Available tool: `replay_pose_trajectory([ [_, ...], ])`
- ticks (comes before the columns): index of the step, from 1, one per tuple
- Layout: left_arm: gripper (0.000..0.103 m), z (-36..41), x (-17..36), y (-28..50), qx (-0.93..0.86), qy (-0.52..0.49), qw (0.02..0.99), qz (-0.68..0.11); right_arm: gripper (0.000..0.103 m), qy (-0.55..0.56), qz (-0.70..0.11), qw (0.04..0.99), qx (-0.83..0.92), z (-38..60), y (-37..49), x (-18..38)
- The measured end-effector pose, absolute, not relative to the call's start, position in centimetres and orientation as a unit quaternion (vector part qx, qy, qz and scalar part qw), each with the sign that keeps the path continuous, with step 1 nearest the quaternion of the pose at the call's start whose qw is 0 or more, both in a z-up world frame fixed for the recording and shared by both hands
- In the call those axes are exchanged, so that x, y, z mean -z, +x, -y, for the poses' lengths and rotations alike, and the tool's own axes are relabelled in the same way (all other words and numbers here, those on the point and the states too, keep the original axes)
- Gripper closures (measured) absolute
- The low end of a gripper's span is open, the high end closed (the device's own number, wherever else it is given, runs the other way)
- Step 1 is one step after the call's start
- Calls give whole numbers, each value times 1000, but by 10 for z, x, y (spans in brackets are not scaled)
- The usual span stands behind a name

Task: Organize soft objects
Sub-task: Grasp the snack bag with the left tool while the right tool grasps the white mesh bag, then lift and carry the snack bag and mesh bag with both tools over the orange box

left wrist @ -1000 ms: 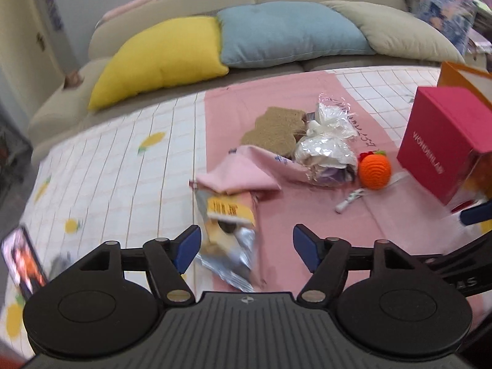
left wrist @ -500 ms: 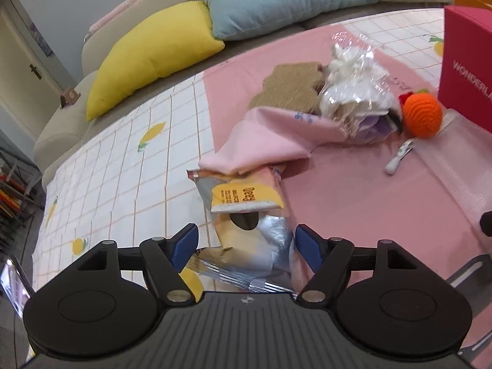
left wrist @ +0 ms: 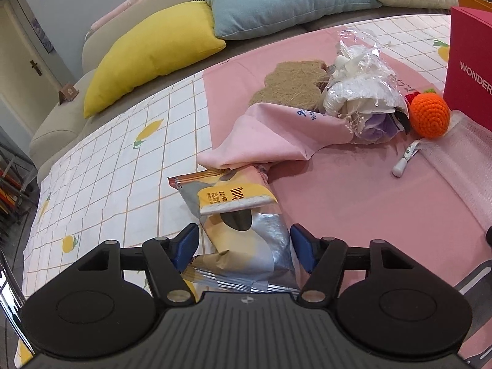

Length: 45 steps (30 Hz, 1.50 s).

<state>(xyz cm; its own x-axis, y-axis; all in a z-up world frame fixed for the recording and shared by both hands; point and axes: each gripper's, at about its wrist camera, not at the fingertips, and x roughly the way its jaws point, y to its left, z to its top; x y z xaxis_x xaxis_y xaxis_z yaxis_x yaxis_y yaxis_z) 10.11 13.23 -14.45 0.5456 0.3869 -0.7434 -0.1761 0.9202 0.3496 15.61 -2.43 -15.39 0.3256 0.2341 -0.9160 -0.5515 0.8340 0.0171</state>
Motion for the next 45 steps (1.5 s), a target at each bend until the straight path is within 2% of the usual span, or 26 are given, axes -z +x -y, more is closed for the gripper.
replay_pose_trajectory([
  [2, 31, -133, 144, 101, -163, 115, 871, -450, 49, -153, -521, 802, -249, 25, 153, 152],
  [3, 34, -133, 144, 101, -163, 111, 871, -451, 51, -154, -519, 803, -251, 24, 152, 152],
  [4, 45, -134, 143, 101, -159, 104, 871, -453, 58, -155, -517, 803, -252, 24, 151, 151],
  [6, 46, -136, 141, 100, -159, 90, 871, -457, 69, -158, -514, 804, -255, 29, 147, 149],
  [8, 49, -138, 140, 100, -155, 82, 870, -461, 88, -159, -513, 805, -252, 31, 147, 148],
  [11, 52, -139, 137, 97, -156, 61, 870, -463, 99, -155, -513, 806, -251, 36, 149, 145],
  [13, 53, -139, 136, 95, -157, 52, 868, -468, 102, -144, -512, 808, -252, 41, 150, 143],
  [26, 54, -131, 110, 63, -140, -81, 842, -515, 103, -135, -514, 788, -310, 41, 133, 118],
  [36, 55, -89, 50, 42, -82, -107, 878, -459, 103, -107, -477, 810, -324, 65, 123, 71],
  [45, 54, -59, 10, 41, -45, -83, 902, -421, 103, -89, -433, 843, -308, 94, 119, 27],
])
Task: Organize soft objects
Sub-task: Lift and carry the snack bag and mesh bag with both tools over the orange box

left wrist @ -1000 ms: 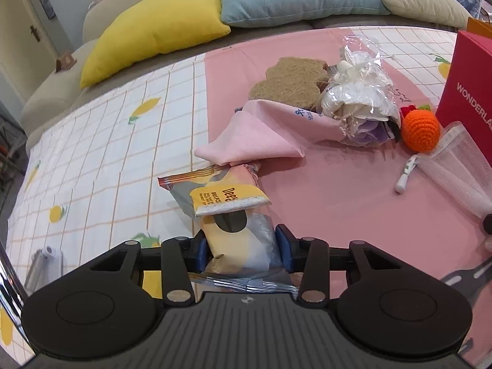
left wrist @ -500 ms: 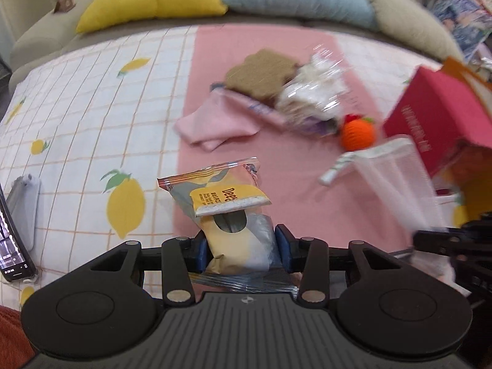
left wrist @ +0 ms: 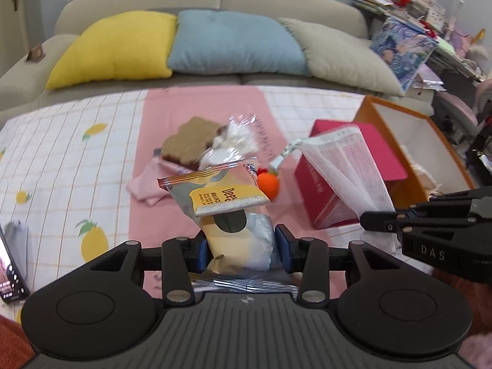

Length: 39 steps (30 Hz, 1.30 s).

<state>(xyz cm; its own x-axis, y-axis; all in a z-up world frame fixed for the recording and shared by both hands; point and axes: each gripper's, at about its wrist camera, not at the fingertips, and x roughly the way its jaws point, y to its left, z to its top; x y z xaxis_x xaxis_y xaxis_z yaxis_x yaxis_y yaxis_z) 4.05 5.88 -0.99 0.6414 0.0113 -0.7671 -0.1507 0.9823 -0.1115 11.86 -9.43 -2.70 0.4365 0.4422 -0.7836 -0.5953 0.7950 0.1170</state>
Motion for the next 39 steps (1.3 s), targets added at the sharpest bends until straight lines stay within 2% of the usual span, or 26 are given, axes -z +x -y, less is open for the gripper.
replay_pose_trajectory([
  [9, 55, -14, -18, 76, 30, -57, 921, -385, 103, -73, -400, 877, -255, 143, 138, -2],
  [19, 55, 60, -31, 128, 115, -3, 924, -364, 103, -102, -391, 896, -182, 209, 176, -7],
  [29, 55, 115, -27, 175, 171, 46, 912, -370, 103, -123, -415, 889, -152, 255, 222, 10],
  [39, 55, 137, 6, 232, 177, 31, 893, -412, 103, -157, -449, 869, -141, 264, 265, 43],
])
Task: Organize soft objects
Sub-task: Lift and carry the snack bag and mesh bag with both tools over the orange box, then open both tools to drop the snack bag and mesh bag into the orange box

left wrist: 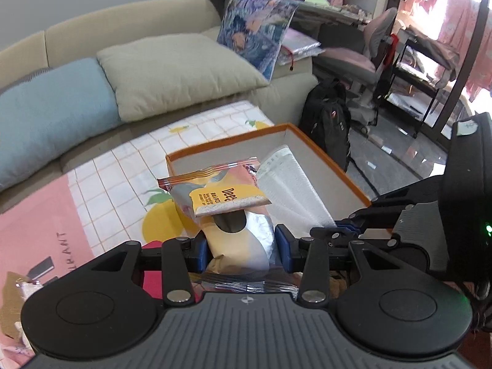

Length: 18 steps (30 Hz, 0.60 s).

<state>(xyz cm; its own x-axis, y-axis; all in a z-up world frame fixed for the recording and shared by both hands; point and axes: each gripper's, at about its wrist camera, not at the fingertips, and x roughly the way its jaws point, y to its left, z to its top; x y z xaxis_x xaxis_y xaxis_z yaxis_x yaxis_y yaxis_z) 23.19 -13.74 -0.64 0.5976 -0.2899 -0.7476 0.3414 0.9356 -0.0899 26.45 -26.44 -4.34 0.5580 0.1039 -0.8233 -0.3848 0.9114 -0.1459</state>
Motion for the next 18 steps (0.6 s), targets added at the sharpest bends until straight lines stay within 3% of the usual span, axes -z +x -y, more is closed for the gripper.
replay_pose_trajectory([
  [18, 55, 163, 44, 271, 199, 37, 865, -458, 98, -164, -533, 819, -136, 263, 296, 81],
])
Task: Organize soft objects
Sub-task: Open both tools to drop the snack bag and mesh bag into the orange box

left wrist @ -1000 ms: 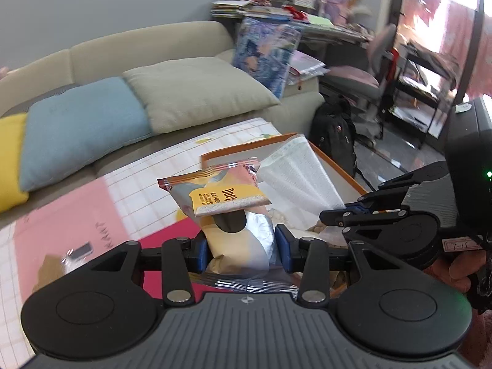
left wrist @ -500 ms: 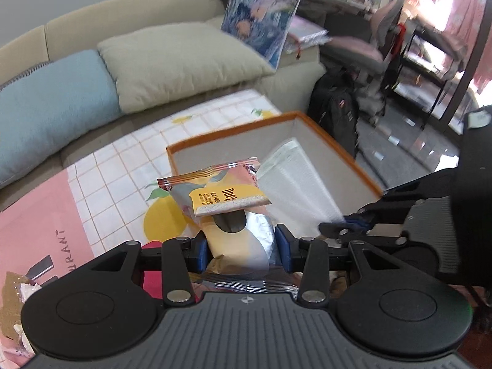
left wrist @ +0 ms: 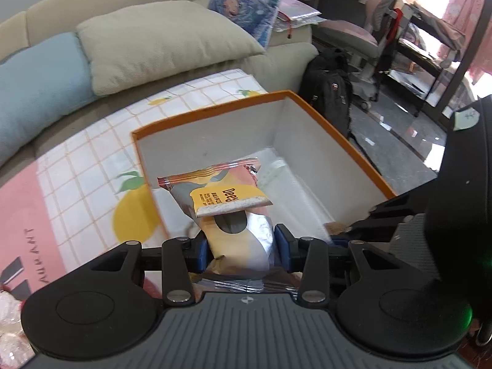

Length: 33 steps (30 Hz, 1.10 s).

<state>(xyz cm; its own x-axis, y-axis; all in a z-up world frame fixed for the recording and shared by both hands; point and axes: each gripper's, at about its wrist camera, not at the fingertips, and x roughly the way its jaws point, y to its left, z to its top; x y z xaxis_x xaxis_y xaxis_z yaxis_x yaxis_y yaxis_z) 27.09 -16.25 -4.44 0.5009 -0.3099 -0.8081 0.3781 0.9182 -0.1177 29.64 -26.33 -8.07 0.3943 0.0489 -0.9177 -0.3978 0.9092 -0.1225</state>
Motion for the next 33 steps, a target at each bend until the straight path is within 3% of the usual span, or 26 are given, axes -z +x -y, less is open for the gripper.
replay_pose_trajectory([
  [7, 55, 167, 63, 277, 194, 32, 850, -488, 94, -174, -537, 814, -140, 262, 295, 82],
  [16, 50, 164, 62, 273, 190, 20, 850, -492, 68, -184, -530, 816, -138, 260, 294, 82],
  [17, 48, 163, 59, 272, 192, 14, 851, -488, 66, -181, -530, 817, -138, 261, 293, 81],
  [19, 34, 161, 51, 270, 193, 14, 858, -476, 62, -173, -528, 820, -137, 262, 292, 78],
  [20, 32, 160, 46, 268, 194, 15, 863, -467, 60, -171, -527, 822, -134, 263, 291, 76],
  [33, 31, 141, -6, 235, 182, 14, 903, -388, 42, -165, -480, 857, -93, 264, 259, 34],
])
